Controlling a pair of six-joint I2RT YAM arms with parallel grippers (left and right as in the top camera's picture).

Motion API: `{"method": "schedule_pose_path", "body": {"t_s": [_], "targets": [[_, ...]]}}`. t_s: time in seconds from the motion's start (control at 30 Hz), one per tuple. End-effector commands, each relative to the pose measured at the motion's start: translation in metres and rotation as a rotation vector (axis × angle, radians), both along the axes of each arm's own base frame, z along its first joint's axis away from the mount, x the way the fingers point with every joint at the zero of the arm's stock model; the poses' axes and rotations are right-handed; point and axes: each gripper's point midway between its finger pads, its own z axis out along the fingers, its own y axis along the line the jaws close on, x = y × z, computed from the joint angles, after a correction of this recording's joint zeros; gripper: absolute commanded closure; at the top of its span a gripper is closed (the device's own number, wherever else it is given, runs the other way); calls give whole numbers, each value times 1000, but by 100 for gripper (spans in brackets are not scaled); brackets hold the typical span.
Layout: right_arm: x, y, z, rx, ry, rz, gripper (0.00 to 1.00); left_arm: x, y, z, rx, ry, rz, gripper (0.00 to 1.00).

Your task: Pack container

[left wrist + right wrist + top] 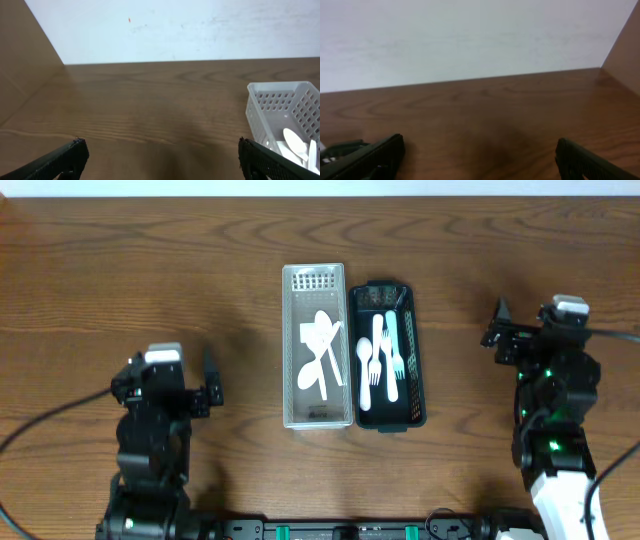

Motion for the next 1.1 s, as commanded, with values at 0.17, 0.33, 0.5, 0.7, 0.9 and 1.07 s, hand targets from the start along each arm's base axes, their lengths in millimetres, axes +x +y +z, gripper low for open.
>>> {"method": "schedule_pose_path", "body": {"t_s": [0.17,0.33,0.5,0.7,0.9,1.07], "targets": [[-27,3,-21,-5,110,6,1,-17,14,6,37,-91,64,2],[-40,4,-59,3,271,6,1,-17,14,3,38,-80,64,2],[-60,5,-96,11,446,7,1,-17,14,3,38,-81,64,2],[-86,6,-132,20,633,7,1,-17,14,3,38,-80,64,2],[-106,6,-142,24,706,6,1,-17,14,3,38,-80,64,2],[-114,8,-127,18,649,14,1,-17,14,3,38,-80,64,2]]}}
